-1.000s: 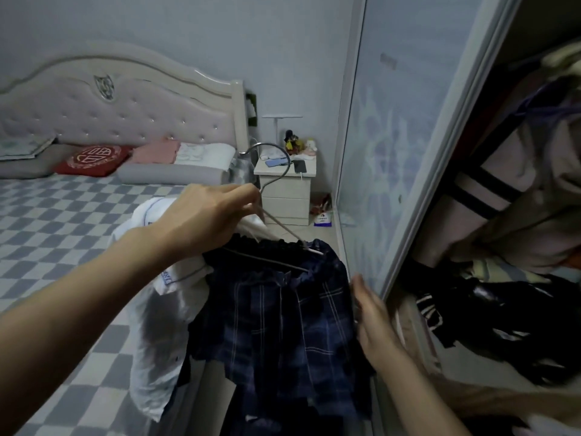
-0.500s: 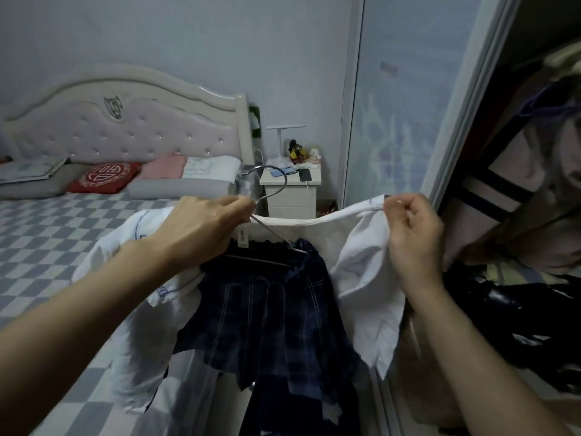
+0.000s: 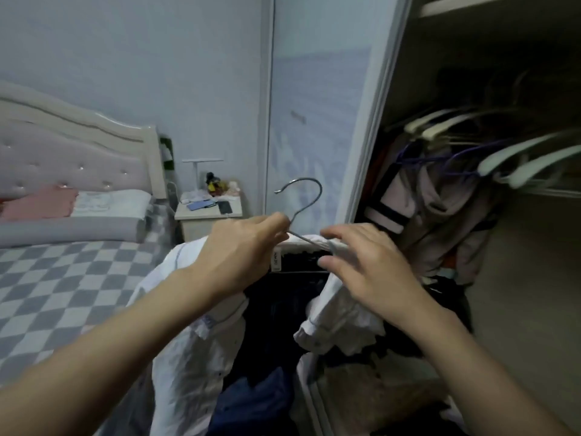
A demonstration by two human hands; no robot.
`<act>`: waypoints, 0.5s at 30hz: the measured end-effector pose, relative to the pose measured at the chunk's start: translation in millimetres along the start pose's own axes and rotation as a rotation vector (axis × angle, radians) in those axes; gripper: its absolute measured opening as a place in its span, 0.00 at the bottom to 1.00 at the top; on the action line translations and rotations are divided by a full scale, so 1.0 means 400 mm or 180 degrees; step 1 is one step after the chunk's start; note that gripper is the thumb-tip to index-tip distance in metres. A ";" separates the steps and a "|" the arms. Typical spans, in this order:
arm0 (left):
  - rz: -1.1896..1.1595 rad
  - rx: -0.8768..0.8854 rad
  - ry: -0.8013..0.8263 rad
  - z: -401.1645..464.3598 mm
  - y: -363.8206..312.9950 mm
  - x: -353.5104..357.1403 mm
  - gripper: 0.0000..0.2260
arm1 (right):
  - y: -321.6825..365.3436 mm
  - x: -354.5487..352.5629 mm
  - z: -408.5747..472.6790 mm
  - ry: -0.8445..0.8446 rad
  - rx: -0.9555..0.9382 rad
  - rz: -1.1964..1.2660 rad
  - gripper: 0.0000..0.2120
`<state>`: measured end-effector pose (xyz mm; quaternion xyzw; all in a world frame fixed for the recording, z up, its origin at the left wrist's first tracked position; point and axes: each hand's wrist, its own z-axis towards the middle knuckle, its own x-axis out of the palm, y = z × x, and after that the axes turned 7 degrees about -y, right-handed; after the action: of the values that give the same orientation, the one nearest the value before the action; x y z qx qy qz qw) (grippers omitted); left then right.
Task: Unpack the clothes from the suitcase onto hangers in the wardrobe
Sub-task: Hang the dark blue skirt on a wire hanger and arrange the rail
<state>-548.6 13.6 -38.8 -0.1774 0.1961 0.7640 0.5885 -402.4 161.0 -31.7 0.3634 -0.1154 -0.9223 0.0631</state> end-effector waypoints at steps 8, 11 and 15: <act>-0.1209 -0.0095 -0.0004 0.113 -0.128 0.094 0.12 | -0.057 -0.104 0.019 -0.0058 0.0929 0.0388 0.04; -0.0228 0.0140 0.0267 0.099 -0.122 0.142 0.21 | -0.103 -0.153 0.015 -0.0255 0.1105 0.0190 0.02; -0.0346 -0.0539 0.0743 0.090 -0.152 0.192 0.09 | -0.154 -0.184 -0.012 0.0268 0.1313 -0.0141 0.06</act>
<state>-510.1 109.8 -51.9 -0.3243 0.1881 0.7190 0.5852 -347.5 234.6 -2.9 0.4093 -0.2910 -0.8643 -0.0280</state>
